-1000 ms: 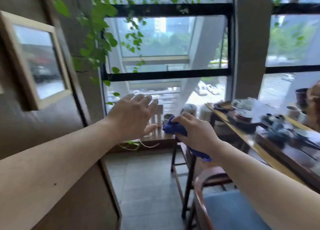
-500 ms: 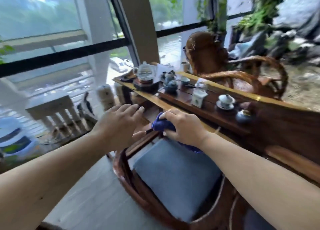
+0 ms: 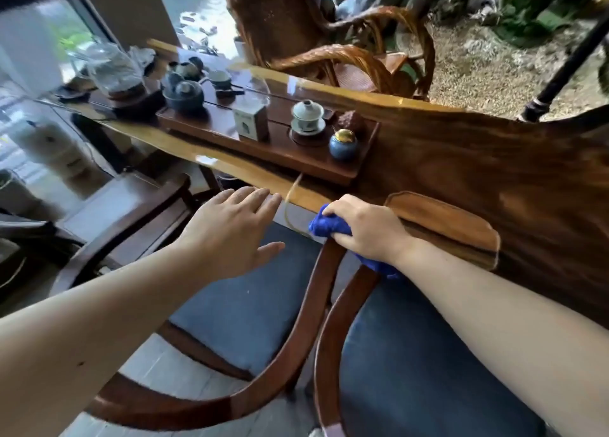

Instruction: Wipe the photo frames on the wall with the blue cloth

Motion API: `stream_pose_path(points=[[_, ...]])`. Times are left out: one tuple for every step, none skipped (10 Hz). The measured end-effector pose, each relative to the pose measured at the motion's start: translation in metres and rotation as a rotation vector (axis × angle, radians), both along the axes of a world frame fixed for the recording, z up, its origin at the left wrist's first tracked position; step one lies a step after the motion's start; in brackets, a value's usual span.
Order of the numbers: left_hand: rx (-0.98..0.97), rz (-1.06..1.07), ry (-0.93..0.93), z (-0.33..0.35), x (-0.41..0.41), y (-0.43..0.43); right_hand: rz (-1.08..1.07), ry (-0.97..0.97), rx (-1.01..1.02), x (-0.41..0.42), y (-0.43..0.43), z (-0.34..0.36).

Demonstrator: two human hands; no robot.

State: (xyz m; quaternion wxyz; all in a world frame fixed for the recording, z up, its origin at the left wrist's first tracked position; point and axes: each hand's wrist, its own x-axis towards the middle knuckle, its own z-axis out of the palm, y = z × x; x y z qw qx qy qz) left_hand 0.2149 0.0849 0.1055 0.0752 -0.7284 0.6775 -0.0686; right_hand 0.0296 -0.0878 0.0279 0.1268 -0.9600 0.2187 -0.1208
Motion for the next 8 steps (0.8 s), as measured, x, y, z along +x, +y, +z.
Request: stream_pose_path(points=[[0.024, -0.045, 0.015, -0.018, -0.016, -0.033, -0.064, 0.083, 0.023, -0.028, -0.039, -0.021], [0.037, -0.078, 0.025, -0.035, -0.027, -0.064, -0.119, 0.160, 0.008, -0.058, -0.083, -0.048], [0.045, -0.107, 0.034, -0.051, -0.033, -0.087, -0.165, 0.224, -0.045, -0.084, -0.120, -0.074], [0.049, -0.128, 0.040, -0.066, -0.034, -0.098, -0.180, 0.249, -0.121, -0.100, -0.145, -0.093], [0.070, -0.130, 0.052, -0.085, -0.039, -0.108, -0.191, 0.256, -0.158, -0.111, -0.161, -0.111], [0.100, -0.128, 0.058, -0.103, -0.043, -0.116, -0.211, 0.307, -0.158, -0.118, -0.169, -0.131], [0.122, -0.128, 0.048, -0.112, -0.048, -0.120, -0.249, 0.353, -0.116, -0.120, -0.164, -0.140], [0.168, -0.102, 0.024, -0.114, -0.049, -0.123, -0.259, 0.464, -0.086, -0.120, -0.163, -0.150]])
